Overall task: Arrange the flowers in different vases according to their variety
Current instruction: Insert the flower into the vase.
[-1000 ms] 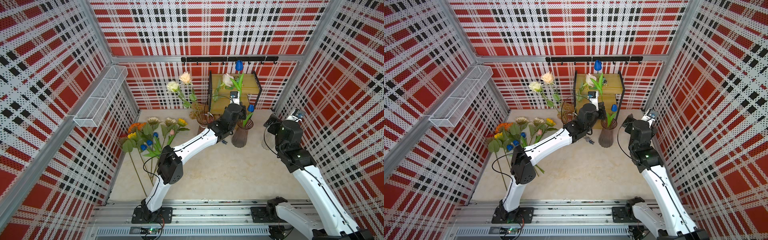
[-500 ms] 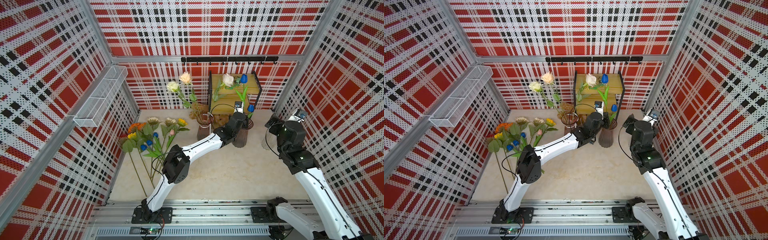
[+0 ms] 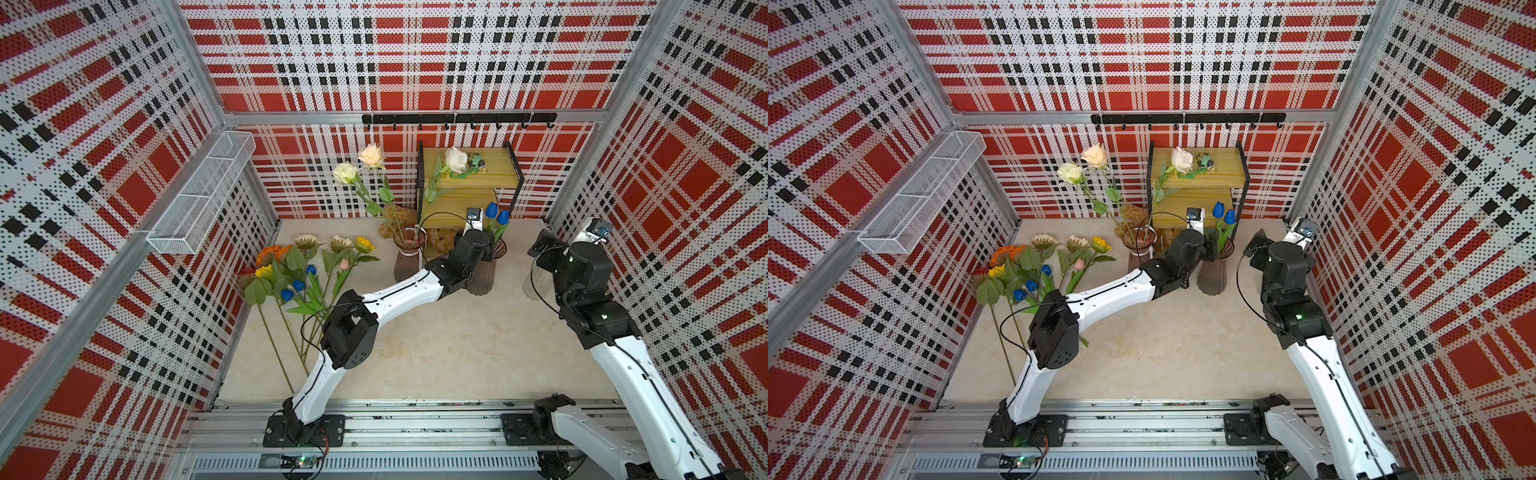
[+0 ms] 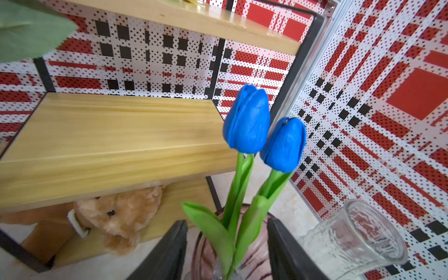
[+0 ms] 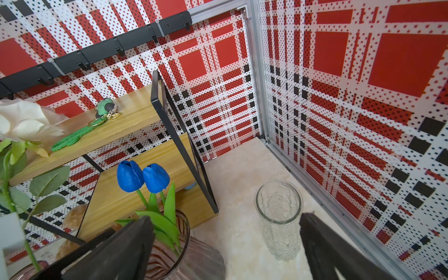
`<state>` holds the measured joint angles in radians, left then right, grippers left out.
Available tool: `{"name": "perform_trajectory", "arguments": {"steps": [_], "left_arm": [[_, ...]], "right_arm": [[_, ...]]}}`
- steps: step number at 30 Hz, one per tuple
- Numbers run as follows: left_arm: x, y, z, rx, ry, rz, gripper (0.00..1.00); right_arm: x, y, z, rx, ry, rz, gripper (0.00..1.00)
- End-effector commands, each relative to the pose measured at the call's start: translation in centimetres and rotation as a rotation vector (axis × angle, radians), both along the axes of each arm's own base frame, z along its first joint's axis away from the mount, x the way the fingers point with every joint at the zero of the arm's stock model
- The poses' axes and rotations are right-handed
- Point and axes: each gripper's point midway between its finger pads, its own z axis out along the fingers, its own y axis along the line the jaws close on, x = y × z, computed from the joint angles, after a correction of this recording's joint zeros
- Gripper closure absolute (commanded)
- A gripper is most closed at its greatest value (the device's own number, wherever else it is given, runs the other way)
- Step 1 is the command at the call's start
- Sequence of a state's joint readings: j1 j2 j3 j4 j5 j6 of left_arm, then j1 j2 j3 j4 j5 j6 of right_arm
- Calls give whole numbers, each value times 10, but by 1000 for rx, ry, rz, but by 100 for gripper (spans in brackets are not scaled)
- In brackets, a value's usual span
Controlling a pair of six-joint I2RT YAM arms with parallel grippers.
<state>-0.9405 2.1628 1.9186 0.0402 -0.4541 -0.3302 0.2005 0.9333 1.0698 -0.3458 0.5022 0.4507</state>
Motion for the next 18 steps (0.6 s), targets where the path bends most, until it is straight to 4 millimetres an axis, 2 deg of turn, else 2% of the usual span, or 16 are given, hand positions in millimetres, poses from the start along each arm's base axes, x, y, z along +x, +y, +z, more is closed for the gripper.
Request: {"name": "perform_trajectory", "arguments": {"steps": [1, 5, 8, 11, 14, 18], "left_arm": [[-18, 31, 72, -71, -96, 42, 40], [-26, 64, 87, -66, -100, 79, 39], [-32, 94, 85, -26, -66, 115, 39], [-32, 138, 71, 8, 6, 176, 39], [-36, 191, 54, -3, 90, 234, 39], [-46, 267, 20, -15, 224, 334, 40]], "right_arm": [[7, 11, -8, 28, 4, 65, 2], [10, 27, -21, 50, 29, 129, 0], [9, 49, -37, 52, 61, 186, 0], [6, 86, -55, 59, 104, 278, 0], [-2, 130, -74, 45, 154, 377, 0], [-19, 191, -90, 22, 195, 493, 1]]}}
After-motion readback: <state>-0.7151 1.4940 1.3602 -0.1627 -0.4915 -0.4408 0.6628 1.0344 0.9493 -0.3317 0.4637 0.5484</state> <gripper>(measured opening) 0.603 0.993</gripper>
